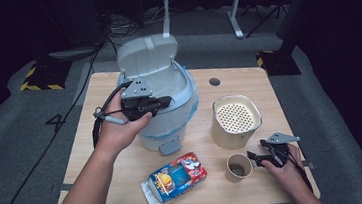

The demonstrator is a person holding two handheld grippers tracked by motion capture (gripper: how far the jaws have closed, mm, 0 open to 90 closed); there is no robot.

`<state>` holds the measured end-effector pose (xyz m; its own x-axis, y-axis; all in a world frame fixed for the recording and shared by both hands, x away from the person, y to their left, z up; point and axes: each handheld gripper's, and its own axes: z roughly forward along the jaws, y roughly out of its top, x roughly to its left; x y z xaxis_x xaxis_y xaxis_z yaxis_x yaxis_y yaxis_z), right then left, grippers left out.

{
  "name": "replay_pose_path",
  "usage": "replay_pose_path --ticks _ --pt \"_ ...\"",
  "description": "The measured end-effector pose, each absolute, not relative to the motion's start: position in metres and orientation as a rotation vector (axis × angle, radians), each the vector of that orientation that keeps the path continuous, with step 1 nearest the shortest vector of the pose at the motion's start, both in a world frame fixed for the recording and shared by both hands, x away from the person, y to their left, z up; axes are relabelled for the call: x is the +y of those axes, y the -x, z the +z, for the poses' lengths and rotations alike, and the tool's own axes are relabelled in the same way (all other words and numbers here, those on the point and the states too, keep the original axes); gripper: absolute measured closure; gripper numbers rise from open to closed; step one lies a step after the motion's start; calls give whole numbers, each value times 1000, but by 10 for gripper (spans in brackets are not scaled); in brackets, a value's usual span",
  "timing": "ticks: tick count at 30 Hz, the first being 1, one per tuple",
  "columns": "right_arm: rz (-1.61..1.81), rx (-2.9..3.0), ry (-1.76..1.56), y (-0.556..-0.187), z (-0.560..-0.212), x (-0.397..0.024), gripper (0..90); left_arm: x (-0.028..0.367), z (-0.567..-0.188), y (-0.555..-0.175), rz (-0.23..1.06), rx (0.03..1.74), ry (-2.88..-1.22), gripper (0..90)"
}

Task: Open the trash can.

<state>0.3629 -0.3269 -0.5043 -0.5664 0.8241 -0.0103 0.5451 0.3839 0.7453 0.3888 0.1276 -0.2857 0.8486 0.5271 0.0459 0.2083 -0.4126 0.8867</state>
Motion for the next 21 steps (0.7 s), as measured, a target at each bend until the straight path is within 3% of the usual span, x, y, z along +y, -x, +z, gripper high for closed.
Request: replay_pose_path --ticks 5,7,11,16,21 --pt "1007 2268 -1187 -363 -504 -327 228 132 -290 -392 353 527 -1947 881" --pt "1007 2268 -1187 -363 -504 -327 228 133 -295 -394 354 517 -1896 664" --pt "1007 2269 -1186 -363 -504 -327 228 137 -293 -385 302 447 -1826 538" --pt "1008 2269 -1187 -363 -504 -327 228 143 -289 -371 263 404 -1799 485" --pt "1008 2268 -1186 -363 -504 -327 228 152 -293 -360 312 384 -1825 466"
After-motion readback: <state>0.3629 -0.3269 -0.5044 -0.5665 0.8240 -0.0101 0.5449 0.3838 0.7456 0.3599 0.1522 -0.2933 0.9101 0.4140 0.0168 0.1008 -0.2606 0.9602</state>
